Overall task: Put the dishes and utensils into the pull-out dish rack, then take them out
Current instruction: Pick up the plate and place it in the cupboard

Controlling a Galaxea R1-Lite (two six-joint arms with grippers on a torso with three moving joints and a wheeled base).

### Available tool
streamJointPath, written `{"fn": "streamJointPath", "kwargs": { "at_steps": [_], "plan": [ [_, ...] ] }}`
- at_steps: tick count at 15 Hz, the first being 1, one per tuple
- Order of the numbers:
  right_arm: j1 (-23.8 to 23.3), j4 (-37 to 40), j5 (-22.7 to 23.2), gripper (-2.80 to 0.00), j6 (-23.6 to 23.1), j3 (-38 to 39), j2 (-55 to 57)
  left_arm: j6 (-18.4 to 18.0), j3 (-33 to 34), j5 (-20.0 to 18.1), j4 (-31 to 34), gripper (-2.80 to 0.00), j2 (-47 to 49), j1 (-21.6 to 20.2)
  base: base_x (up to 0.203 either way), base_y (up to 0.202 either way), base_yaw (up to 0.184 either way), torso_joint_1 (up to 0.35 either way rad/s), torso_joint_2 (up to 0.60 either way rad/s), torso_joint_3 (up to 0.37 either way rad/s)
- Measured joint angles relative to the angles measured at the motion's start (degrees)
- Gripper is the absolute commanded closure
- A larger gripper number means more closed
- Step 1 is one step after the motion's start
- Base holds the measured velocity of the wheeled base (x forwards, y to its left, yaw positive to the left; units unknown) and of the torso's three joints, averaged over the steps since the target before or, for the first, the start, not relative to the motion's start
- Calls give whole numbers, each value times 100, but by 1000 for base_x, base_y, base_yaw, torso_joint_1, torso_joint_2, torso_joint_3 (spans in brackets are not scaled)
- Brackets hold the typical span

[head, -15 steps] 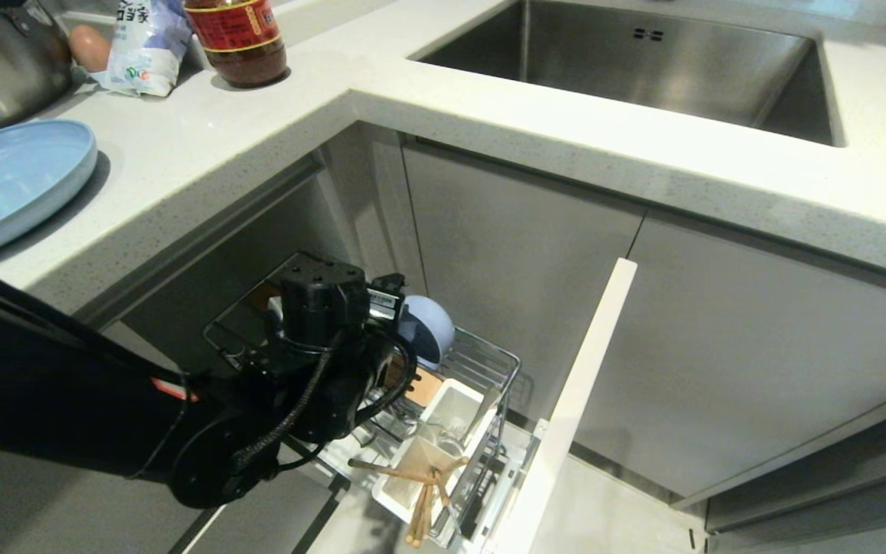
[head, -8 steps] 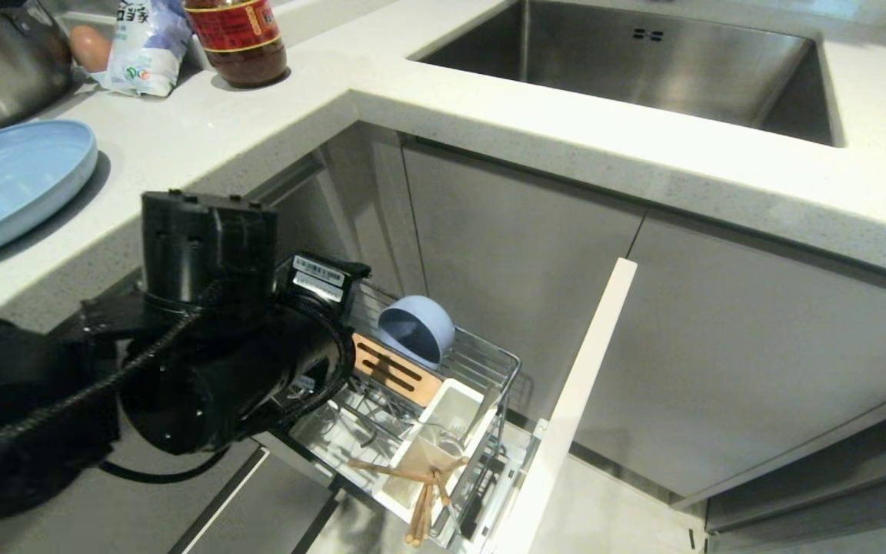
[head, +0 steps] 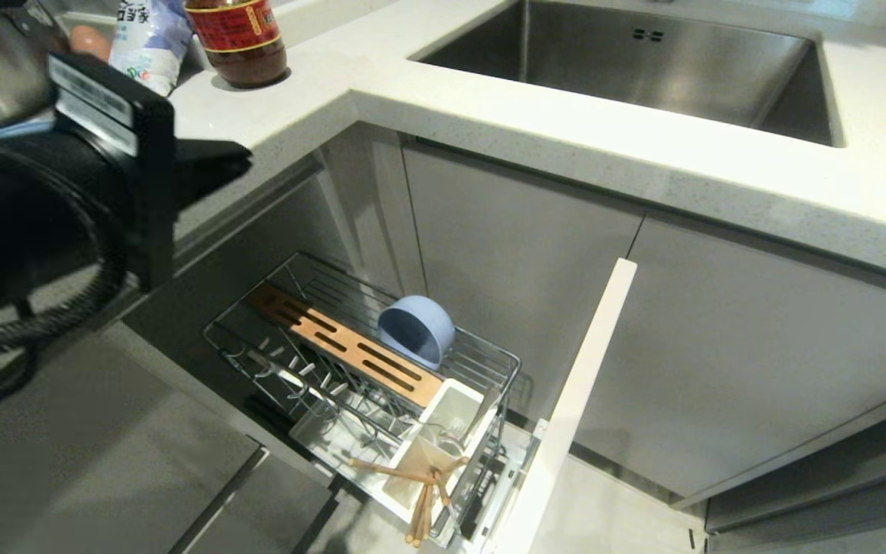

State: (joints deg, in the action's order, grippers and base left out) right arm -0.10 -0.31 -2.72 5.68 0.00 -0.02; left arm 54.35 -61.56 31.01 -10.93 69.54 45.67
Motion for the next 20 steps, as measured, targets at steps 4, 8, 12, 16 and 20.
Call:
{"fn": "streamJointPath", "kwargs": {
  "at_steps": [4, 8, 12, 16, 20],
  "plan": [
    [0, -1, 0, 0, 1, 0, 0, -2831, -666, -151, 183, 0, -368, -426, 0, 0, 0, 0, 0, 0],
    [0, -1, 0, 0, -2, 0, 0, -4736, -1430, -533, 1141, 0, -441, -1851, 0, 0, 0, 0, 0, 0],
    [0, 0, 1, 0, 1, 0, 0, -4882, -2268, -824, 2871, 0, -110, -2847, 0, 0, 0, 0, 0, 0],
    [0, -2, 0, 0, -1, 0, 0, -4739, -2817, -579, 4206, -280, 220, -3162, 0, 0, 0, 0, 0, 0],
    [0, -1, 0, 0, 1, 0, 0, -4686, -2937, -285, 4189, -280, 529, -3311, 0, 0, 0, 0, 0, 0]
  ]
}}
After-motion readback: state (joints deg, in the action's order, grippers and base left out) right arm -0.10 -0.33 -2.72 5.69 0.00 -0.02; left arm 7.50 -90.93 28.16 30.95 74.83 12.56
